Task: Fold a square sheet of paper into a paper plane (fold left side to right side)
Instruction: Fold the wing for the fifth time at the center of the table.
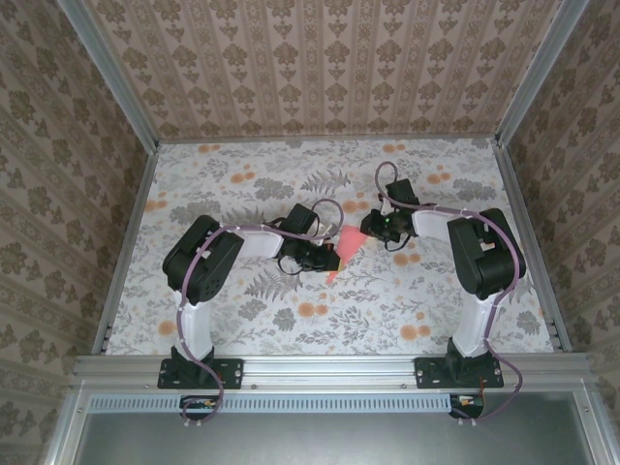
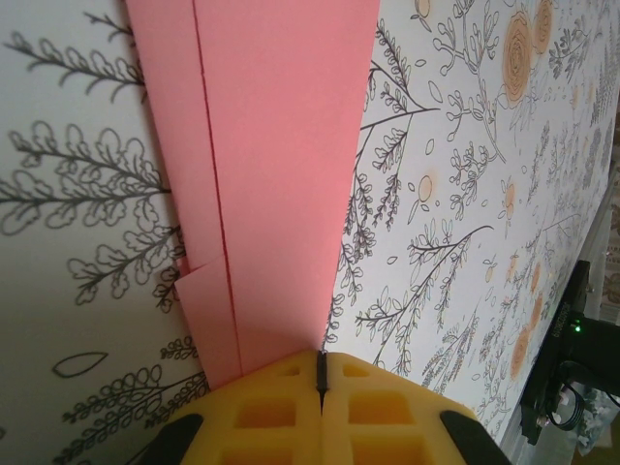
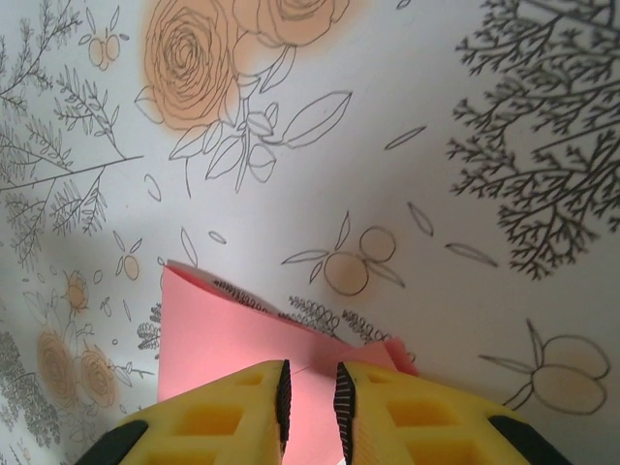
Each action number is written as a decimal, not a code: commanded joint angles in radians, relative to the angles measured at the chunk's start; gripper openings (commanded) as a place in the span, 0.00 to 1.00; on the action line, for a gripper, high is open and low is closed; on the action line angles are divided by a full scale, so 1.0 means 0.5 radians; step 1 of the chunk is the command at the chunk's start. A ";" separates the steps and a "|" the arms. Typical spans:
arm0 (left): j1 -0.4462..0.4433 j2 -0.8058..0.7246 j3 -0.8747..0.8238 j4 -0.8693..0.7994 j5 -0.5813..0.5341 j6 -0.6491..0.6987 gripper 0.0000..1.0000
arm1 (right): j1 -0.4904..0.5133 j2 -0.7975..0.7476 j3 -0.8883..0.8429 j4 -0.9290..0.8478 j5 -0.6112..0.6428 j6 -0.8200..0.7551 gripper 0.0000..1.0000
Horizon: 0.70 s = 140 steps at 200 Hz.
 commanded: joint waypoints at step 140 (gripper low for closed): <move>0.009 0.040 -0.096 -0.150 -0.058 0.034 0.05 | -0.181 -0.047 0.096 0.004 0.102 -0.047 0.24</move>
